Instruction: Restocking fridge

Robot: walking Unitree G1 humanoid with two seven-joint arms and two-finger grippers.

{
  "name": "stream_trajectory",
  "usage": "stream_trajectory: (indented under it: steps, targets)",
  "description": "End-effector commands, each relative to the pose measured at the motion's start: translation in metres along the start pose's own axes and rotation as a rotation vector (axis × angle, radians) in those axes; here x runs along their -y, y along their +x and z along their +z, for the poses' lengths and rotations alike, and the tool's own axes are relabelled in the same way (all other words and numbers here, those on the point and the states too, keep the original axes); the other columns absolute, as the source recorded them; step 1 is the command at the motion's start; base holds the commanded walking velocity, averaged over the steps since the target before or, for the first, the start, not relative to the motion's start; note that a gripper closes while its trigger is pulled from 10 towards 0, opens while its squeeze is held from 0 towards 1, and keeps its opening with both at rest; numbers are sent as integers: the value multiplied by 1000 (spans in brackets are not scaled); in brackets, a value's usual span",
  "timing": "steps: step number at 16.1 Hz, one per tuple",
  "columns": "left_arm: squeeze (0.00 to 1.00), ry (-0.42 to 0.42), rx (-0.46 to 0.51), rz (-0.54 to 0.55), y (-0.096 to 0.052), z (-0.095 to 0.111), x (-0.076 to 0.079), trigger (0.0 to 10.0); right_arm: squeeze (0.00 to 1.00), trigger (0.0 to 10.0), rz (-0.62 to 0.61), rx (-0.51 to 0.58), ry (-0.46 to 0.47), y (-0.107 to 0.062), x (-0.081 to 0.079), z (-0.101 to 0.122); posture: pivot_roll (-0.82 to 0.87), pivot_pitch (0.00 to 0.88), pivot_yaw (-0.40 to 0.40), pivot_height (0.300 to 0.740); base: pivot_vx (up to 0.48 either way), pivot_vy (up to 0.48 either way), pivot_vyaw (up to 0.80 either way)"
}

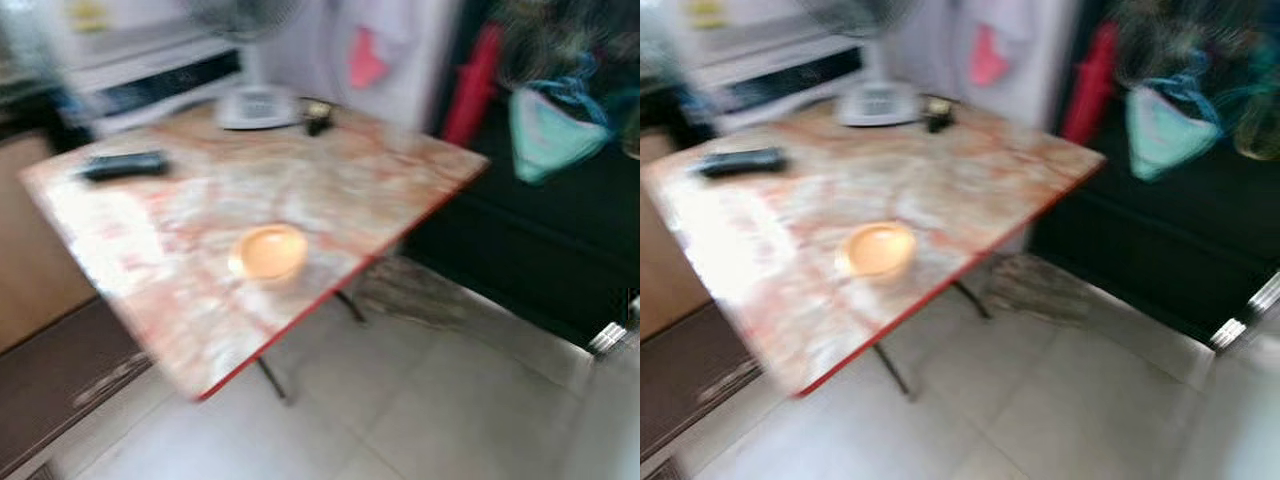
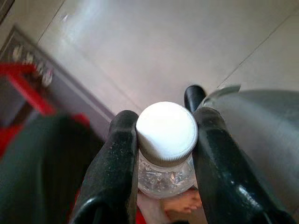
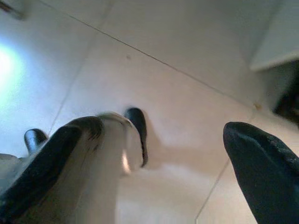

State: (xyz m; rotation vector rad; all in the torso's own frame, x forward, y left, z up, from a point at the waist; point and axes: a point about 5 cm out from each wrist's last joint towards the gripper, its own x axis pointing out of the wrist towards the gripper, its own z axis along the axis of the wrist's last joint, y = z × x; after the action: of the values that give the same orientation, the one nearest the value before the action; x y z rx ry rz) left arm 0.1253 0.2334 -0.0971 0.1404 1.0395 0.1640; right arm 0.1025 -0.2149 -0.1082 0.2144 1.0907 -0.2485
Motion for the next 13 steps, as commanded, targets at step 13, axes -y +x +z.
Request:
stream_trajectory:
  steps: [13]
  targets:
    - [0,43,-25,-7,0,-3,-2,10000,0,10000,15,-16,-16,0,0,0,13,0,-9,740,0,-59,-769]
